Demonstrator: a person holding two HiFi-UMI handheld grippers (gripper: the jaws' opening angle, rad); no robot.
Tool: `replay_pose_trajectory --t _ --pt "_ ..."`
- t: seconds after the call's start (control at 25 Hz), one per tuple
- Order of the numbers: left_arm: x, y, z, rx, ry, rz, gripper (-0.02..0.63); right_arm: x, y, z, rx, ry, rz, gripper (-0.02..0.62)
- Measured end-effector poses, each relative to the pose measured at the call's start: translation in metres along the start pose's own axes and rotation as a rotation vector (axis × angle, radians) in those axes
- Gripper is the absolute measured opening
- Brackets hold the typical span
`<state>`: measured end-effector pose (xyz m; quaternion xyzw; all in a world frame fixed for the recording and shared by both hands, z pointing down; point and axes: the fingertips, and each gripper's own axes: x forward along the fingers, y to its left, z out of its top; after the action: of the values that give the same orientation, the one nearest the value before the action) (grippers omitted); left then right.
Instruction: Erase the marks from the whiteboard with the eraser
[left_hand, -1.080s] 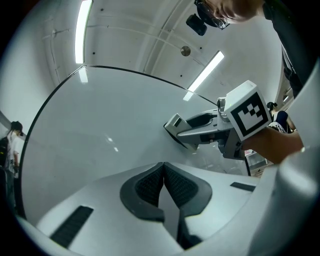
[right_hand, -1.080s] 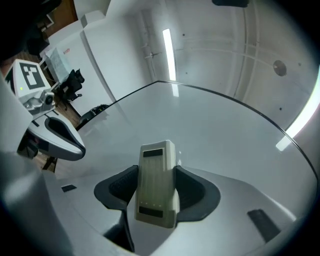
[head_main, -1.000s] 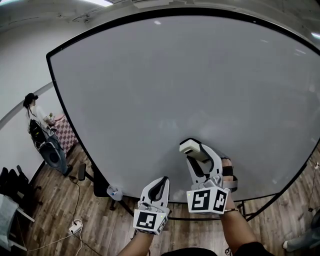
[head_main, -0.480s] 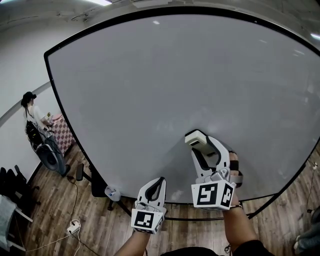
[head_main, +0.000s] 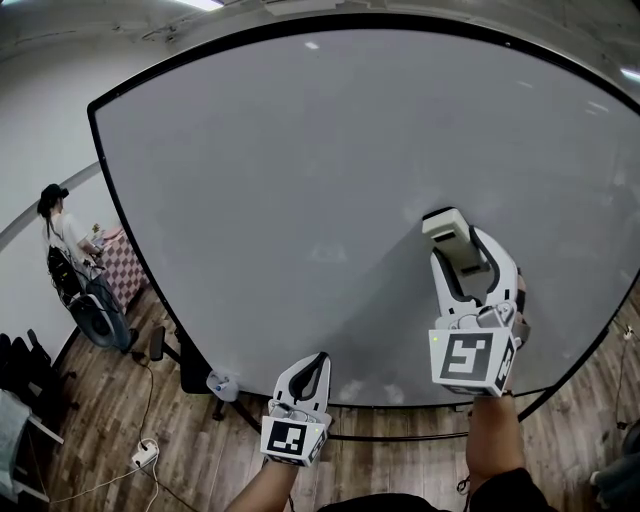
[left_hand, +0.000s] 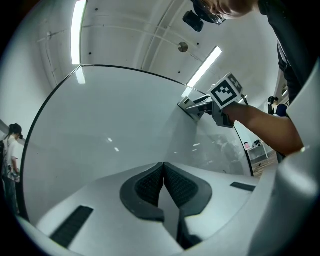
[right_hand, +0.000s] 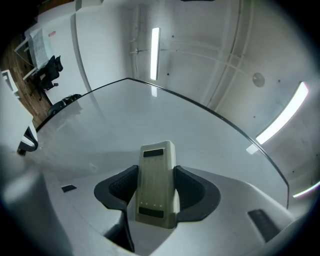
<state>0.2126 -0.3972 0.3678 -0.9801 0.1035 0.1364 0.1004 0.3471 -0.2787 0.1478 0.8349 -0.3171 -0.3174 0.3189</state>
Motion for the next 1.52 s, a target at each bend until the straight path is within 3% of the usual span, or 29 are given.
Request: replay_pose_trajectory --t 0.12,0.2,0.44,0.64,0.8,0.92,1.08,1.2,1.52 --pt "0.011 -0.025 0.016 0.006 -0.002 -0.014 0.020 -0.004 -0.061 -0.010 -0.007 0.010 -0.074 0.256" --pt "0.006 -0.024 0.014 0.004 -0.004 -0.021 0.020 -0.008 -0.078 -0.011 -0.026 0.029 -0.119 0.256" --pt "-0.002 -0.010 -0.004 -0.023 -0.011 -0.056 0.020 -0.007 -0.084 -0.013 -0.077 0.074 -0.200 0.258" --pt "0.010 -0.019 0.009 -0.028 -0.025 -0.074 0.020 -0.008 -0.086 -0.004 -0.113 0.002 -0.206 0.258" --pt "0.010 -0.020 0.013 -0.027 -0.027 -0.073 0.020 -0.027 -0.070 -0.001 -0.029 -0.077 -0.160 0.258" --pt "0.007 -0.018 0.007 -0.014 -0.034 -0.055 0.020 -0.044 -0.036 -0.012 0.059 -0.107 -0.073 0.258" --pt "0.010 -0.018 0.009 -0.012 -0.037 -0.055 0.020 -0.058 0.011 -0.033 0.092 -0.038 0.047 0.258" --pt "0.011 -0.024 0.007 -0.028 -0.030 -0.065 0.020 -0.072 0.041 -0.048 0.173 -0.023 0.111 0.258" --pt "0.014 -0.027 0.004 -0.018 -0.011 -0.063 0.020 -0.103 0.116 -0.100 0.328 0.082 0.199 0.258"
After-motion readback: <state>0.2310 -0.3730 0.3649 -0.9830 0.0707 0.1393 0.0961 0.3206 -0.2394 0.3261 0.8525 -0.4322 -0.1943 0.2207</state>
